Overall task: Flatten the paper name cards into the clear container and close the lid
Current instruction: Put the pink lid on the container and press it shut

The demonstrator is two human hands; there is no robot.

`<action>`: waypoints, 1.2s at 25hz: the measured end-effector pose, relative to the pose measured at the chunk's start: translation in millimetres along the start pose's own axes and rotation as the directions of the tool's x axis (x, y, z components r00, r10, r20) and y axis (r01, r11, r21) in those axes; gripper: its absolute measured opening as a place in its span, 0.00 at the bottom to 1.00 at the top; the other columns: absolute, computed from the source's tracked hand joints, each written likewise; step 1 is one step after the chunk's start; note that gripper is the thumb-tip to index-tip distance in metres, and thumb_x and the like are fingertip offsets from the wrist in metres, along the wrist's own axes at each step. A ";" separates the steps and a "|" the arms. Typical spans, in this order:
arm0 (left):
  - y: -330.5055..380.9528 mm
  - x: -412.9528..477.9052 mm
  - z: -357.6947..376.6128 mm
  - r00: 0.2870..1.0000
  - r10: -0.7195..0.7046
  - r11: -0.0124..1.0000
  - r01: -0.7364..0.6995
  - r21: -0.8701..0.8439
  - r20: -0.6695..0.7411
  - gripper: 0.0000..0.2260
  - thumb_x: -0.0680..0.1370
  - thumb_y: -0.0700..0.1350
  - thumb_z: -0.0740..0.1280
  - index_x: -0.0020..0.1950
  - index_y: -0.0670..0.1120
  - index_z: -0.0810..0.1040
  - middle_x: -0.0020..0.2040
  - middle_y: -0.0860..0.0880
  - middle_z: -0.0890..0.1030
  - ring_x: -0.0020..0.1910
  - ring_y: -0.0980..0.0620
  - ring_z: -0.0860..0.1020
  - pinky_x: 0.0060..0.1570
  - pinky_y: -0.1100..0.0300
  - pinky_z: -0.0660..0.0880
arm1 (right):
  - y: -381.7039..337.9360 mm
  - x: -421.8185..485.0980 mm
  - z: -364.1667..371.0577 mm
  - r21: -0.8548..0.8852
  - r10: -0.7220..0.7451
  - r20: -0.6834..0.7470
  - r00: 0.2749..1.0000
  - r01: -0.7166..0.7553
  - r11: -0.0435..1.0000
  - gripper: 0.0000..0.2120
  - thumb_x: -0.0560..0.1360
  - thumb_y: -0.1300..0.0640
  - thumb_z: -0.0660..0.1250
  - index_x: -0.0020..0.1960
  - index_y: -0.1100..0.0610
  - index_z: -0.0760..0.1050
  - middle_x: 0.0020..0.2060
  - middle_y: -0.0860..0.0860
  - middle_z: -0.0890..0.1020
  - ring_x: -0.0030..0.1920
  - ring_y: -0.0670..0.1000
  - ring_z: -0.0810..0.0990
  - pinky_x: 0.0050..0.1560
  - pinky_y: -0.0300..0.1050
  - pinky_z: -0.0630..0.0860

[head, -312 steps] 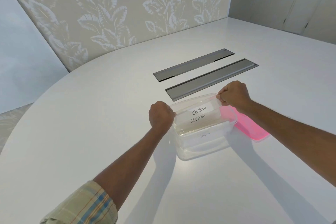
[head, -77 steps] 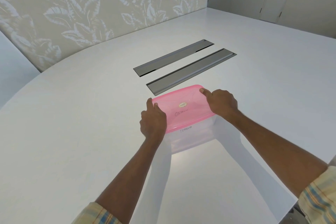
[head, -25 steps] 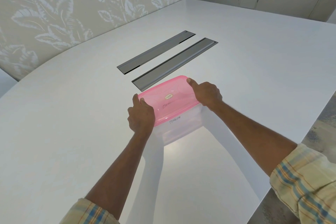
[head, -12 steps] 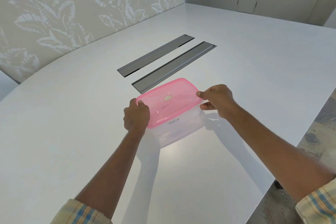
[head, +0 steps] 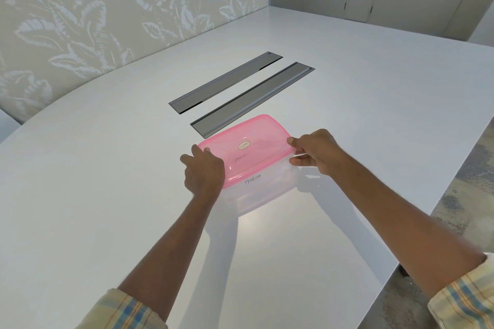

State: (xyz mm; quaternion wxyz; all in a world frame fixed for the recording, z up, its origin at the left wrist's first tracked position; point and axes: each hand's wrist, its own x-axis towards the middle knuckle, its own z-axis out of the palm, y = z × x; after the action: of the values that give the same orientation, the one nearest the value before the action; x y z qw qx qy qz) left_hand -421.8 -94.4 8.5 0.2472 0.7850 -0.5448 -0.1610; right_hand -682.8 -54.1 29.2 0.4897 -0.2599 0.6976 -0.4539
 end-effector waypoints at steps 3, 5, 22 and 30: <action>0.6 -0.6 2.8 1.000 0.014 1.000 -0.014 0.022 -0.019 0.16 0.89 0.50 0.55 0.70 0.42 0.72 0.63 0.37 0.73 0.57 0.31 0.81 0.46 0.48 0.68 | -0.4 -2.4 1.0 0.050 0.059 0.090 0.994 -0.064 0.997 0.14 0.80 0.57 0.76 0.56 0.68 0.79 0.43 0.59 0.75 0.39 0.58 0.81 0.40 0.52 0.89; 0.9 -0.2 2.6 1.000 0.022 0.999 -0.021 0.038 -0.021 0.16 0.89 0.50 0.55 0.70 0.42 0.72 0.63 0.37 0.73 0.56 0.31 0.82 0.45 0.48 0.69 | 2.6 -3.2 2.3 0.065 0.072 0.111 0.991 -0.079 0.995 0.18 0.79 0.54 0.77 0.58 0.67 0.78 0.41 0.58 0.77 0.38 0.58 0.81 0.39 0.51 0.88; 1.7 3.6 -9.7 0.999 -0.028 0.999 0.029 -0.026 0.031 0.16 0.87 0.48 0.56 0.73 0.44 0.71 0.67 0.37 0.74 0.64 0.32 0.79 0.52 0.48 0.67 | 0.1 17.2 -3.9 -0.061 0.094 0.172 0.981 -0.085 0.995 0.20 0.75 0.51 0.81 0.55 0.66 0.82 0.35 0.58 0.85 0.36 0.59 0.89 0.36 0.48 0.86; 11.6 29.6 -21.6 0.998 -0.045 0.989 0.052 -0.139 0.050 0.18 0.85 0.50 0.59 0.72 0.51 0.78 0.68 0.40 0.74 0.67 0.36 0.77 0.63 0.46 0.71 | -43.4 56.7 13.3 -0.413 -0.124 0.098 0.987 0.153 0.898 0.32 0.69 0.30 0.76 0.53 0.58 0.81 0.47 0.54 0.85 0.45 0.54 0.84 0.40 0.48 0.77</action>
State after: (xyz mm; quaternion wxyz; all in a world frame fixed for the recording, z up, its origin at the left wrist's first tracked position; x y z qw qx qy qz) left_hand -409.0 -120.7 33.3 0.2851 0.7748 -0.5183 -0.2231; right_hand -695.9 -124.6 41.0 0.4128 -0.4235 0.7411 -0.3179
